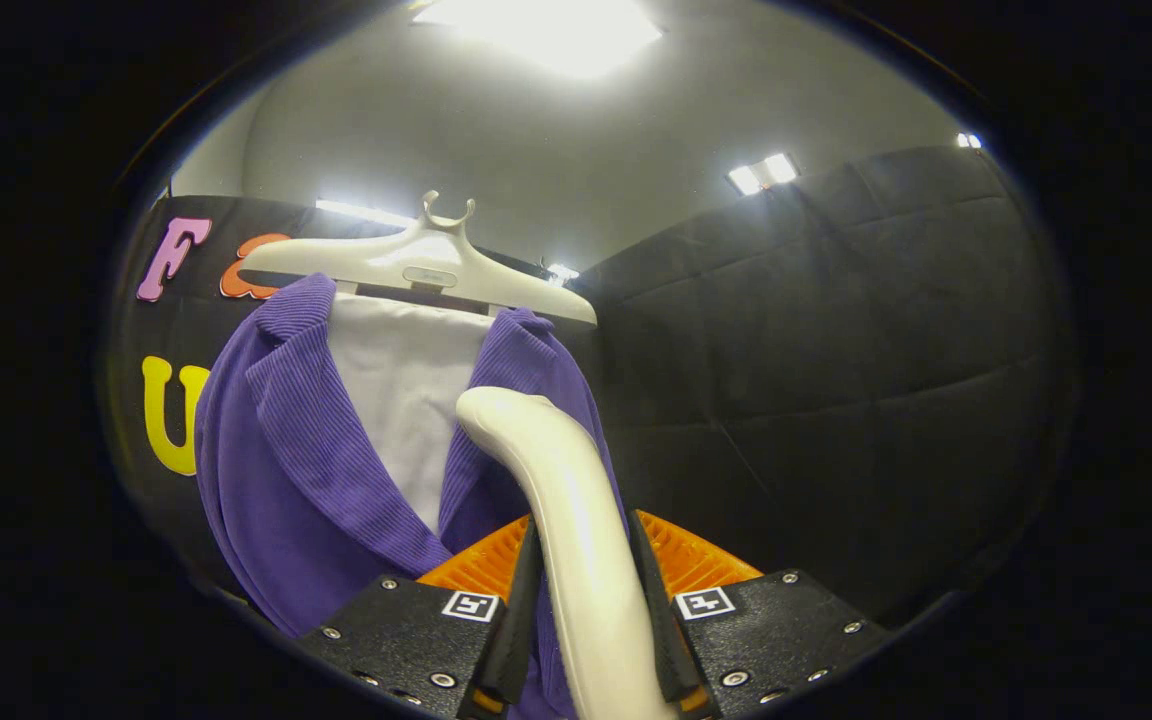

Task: Iron the clothes twice with a garment steamer, once on the left side and once on the right side.

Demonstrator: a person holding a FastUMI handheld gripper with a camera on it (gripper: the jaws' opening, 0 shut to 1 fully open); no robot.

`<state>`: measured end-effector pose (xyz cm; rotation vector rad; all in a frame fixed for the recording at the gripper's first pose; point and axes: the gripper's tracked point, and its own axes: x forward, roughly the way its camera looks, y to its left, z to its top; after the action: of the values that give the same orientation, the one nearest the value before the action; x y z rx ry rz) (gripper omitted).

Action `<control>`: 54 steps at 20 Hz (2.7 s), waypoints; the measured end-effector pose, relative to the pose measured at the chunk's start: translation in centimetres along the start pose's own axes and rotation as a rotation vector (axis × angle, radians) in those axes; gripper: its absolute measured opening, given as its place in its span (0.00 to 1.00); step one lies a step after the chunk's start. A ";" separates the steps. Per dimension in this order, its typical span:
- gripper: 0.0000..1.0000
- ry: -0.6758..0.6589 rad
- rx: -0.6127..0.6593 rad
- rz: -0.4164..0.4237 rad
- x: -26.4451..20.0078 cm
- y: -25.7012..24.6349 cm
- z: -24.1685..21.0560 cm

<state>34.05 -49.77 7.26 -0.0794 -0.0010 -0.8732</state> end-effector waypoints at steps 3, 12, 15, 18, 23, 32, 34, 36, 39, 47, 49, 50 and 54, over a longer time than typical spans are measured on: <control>0.49 0.028 -0.010 -0.012 -0.2 -0.4 -2.0; 0.49 0.115 -0.040 -0.018 -2.1 -1.9 -7.5; 0.50 0.151 -0.058 -0.024 -2.7 -2.5 -9.7; 0.50 0.186 -0.063 -0.019 -3.5 -2.9 -11.8; 0.50 0.243 -0.076 -0.008 -4.8 -3.7 -15.1; 0.50 0.338 -0.078 -0.021 -7.0 -5.6 -20.9; 0.50 0.361 -0.070 -0.019 -7.3 -5.8 -22.3; 0.50 0.387 -0.071 -0.021 -7.6 -5.8 -23.6; 0.50 0.434 -0.072 -0.016 -8.0 -5.8 -25.8; 0.50 0.537 -0.095 0.009 -9.5 -5.1 -31.0; 0.50 0.552 -0.095 0.013 -10.4 -5.2 -31.5; 0.51 0.555 -0.095 0.015 -10.9 -5.3 -31.6; 0.50 0.538 -0.100 0.042 -13.2 -5.5 -30.2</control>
<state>20.40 -45.25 -22.97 0.0633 0.5457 -0.8309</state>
